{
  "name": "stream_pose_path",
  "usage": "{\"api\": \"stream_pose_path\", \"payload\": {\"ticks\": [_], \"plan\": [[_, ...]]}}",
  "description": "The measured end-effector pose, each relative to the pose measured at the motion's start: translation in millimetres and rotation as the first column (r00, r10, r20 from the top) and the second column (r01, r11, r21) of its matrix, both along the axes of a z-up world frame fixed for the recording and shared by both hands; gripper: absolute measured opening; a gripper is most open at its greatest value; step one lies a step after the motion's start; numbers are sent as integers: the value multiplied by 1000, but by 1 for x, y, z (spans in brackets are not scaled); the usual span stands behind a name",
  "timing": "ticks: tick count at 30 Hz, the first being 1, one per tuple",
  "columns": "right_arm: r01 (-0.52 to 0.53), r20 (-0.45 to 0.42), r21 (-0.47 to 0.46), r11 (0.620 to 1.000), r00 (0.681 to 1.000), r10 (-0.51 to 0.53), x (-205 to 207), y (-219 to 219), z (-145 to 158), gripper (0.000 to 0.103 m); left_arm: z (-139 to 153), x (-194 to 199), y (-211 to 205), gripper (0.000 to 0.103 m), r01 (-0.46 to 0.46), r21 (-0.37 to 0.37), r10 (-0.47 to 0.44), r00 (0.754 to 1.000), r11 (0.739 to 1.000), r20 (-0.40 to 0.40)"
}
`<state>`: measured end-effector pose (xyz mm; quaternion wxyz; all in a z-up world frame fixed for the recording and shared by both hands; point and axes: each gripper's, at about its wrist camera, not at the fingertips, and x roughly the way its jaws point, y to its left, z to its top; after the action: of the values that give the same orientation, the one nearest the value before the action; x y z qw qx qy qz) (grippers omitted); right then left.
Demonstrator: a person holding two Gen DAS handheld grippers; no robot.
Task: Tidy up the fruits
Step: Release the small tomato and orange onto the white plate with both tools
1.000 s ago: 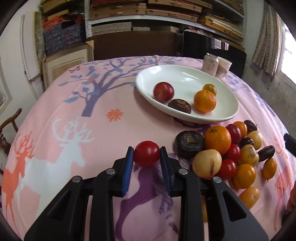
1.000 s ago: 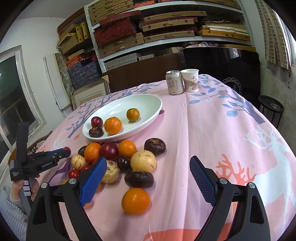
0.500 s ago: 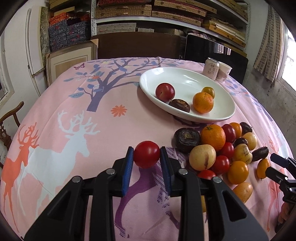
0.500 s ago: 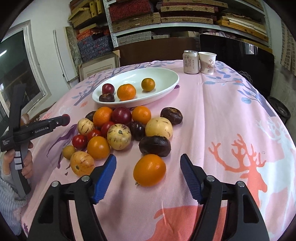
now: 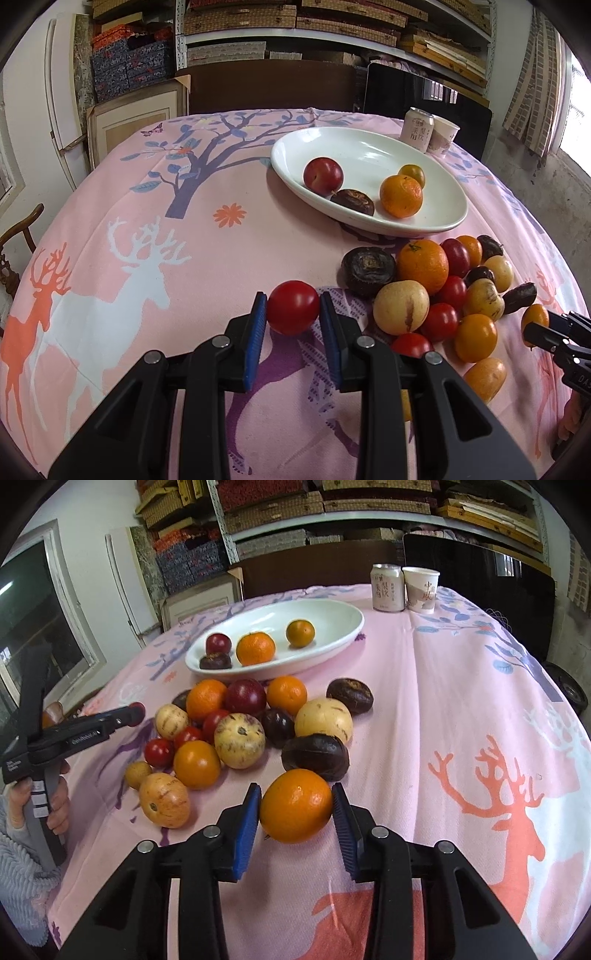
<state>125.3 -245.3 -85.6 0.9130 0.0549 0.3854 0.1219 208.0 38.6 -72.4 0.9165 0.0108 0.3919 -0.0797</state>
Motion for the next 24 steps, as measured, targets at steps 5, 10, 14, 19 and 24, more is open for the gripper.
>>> {"api": "stream_pose_path", "payload": {"ticks": [5, 10, 14, 19, 24], "plan": [[14, 55, 64, 998, 998, -17, -6, -11, 11, 40, 9, -2, 2, 28, -12, -22, 12, 1000, 1000, 25], [20, 108, 90, 996, 994, -29, 11, -20, 50, 39, 35, 20, -1, 28, -28, -34, 29, 998, 999, 48], [-1, 156, 71, 997, 988, -11, 46, -14, 91, 39, 58, 53, -16, 28, -20, -52, 24, 997, 998, 70], [-29, 132, 64, 998, 991, 20, 106, 4, 97, 39, 62, 105, -47, 28, 1, -53, 2, 998, 999, 55], [-50, 38, -6, 999, 998, 50, 151, 28, 59, 40, 40, 157, -75, 28, 22, -26, -23, 1000, 999, -15]]}}
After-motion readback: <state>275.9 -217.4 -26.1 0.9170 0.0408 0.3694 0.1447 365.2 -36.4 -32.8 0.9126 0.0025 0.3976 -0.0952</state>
